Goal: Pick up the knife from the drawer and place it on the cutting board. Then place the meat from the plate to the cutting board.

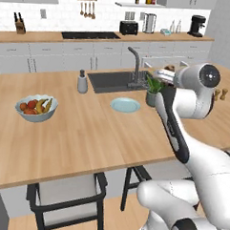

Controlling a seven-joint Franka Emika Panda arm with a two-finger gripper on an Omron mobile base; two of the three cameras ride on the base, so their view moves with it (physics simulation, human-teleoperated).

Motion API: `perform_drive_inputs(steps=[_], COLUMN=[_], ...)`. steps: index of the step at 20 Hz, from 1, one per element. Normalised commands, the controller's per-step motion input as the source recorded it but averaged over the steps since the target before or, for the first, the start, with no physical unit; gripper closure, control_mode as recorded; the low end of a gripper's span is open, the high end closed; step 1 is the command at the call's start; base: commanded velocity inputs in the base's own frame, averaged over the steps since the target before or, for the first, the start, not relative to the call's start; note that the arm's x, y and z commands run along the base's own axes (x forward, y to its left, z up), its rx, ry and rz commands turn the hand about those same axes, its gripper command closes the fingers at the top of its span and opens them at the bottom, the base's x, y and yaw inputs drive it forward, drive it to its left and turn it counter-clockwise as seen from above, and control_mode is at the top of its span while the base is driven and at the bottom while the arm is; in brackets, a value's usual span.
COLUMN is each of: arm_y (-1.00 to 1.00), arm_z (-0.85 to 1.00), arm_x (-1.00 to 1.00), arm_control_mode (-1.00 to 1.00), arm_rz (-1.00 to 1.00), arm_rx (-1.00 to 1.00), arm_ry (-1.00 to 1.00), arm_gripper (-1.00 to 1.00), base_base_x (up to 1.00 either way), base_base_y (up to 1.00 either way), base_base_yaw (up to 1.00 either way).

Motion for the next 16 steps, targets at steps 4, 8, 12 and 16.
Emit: perform_drive_inputs(steps=[4, 8, 12, 16], arm_y=[0.07, 0.04, 0.07, 0.0], arm_z=[-0.46, -0.54, -0.33, -0.06], arm_x=[-0.51, -0.49, -0.48, -0.14], arm_control_mode=[-1.0, -1.0, -1.0, 1.0], arm_rz=[0.04, 0.05, 0.02, 0.0], arm_rx=[0.0, 0.0, 0.0, 0.0], arm_ry=[0.09, 0.01, 0.0, 0.0], arm_gripper=[1.0, 1.0, 1.0, 1.0], base_base_x=[0.0, 0.0, 0.0, -0.62], base_base_y=[0.0, 0.0, 0.0, -0.11], base_base_yaw=[0.0, 0.0, 0.0, 0.0])
